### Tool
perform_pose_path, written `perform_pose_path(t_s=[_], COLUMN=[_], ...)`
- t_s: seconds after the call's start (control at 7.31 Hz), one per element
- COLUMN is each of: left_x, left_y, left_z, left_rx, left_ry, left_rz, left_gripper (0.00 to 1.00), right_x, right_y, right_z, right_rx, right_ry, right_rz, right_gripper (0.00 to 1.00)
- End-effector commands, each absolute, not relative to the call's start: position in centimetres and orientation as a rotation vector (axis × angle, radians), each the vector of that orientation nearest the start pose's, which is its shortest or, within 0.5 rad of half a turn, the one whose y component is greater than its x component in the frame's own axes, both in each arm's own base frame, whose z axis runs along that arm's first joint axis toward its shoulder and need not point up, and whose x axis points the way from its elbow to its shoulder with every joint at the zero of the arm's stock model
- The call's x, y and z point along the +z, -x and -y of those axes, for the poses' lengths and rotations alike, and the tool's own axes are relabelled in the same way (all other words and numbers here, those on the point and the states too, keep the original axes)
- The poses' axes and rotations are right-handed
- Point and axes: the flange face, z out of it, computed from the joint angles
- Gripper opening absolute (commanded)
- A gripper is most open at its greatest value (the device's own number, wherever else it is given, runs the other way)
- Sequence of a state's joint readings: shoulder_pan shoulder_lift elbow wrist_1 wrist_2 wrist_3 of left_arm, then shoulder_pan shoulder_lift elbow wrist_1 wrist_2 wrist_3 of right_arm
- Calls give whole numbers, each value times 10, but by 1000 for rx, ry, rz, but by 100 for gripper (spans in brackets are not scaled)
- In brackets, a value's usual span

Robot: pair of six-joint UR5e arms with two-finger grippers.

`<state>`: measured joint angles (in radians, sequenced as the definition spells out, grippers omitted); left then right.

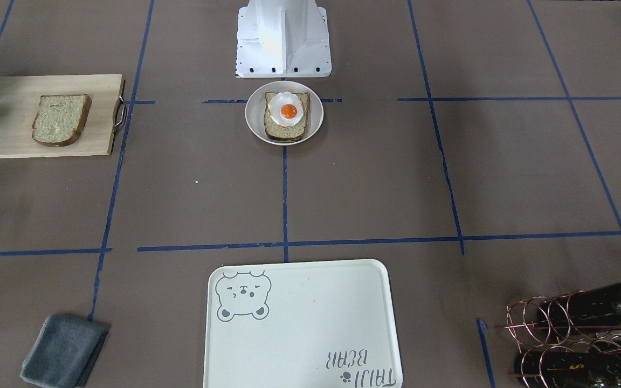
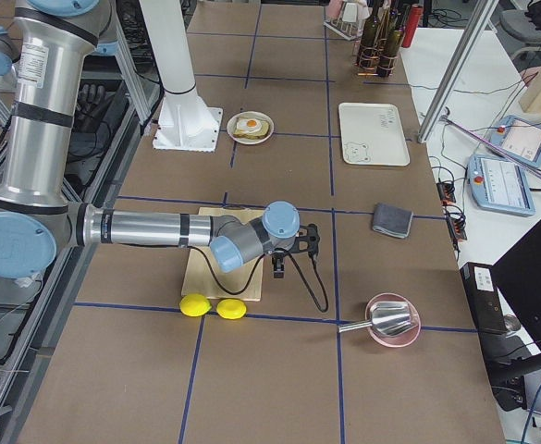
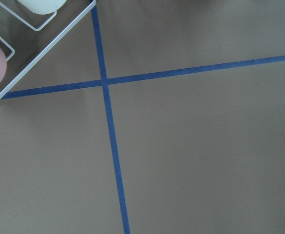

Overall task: Make sandwich and place on tray
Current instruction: 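Move the right gripper toward the bread slice on the wooden board, then lower the right gripper and grasp the bread slice's edge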

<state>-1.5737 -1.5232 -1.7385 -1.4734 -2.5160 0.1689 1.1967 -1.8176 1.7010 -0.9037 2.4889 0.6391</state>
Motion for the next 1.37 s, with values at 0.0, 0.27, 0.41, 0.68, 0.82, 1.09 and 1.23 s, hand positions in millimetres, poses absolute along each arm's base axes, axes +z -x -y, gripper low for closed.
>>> perform_pose_path(t_s=[0.0, 0.27, 0.41, 0.68, 0.82, 1.09, 1.23], left_x=[596, 599, 600, 609, 608, 609, 608], left_y=[53, 52, 52, 52, 52, 52, 52], left_z=[475, 477, 478, 477, 477, 477, 477], left_rx=[192, 197, 216, 235, 236, 236, 236], left_ry=[-163, -164, -202, -243, -244, -244, -244], left_rz=[-942, -939, -934, -932, -932, -934, -934], left_gripper=[100, 100, 100, 100, 100, 100, 100], right_x=[625, 635, 637, 640, 634, 632, 632], right_y=[126, 146, 148, 142, 152, 164, 168], right_z=[336, 304, 302, 282, 275, 274, 272], right_rx=[81, 187, 204, 218, 202, 192, 181], right_ry=[34, 39, 43, 40, 58, 75, 80], right_rz=[1079, 1045, 1037, 1055, 1081, 1085, 1083], right_gripper=[97, 92, 92, 92, 90, 88, 88])
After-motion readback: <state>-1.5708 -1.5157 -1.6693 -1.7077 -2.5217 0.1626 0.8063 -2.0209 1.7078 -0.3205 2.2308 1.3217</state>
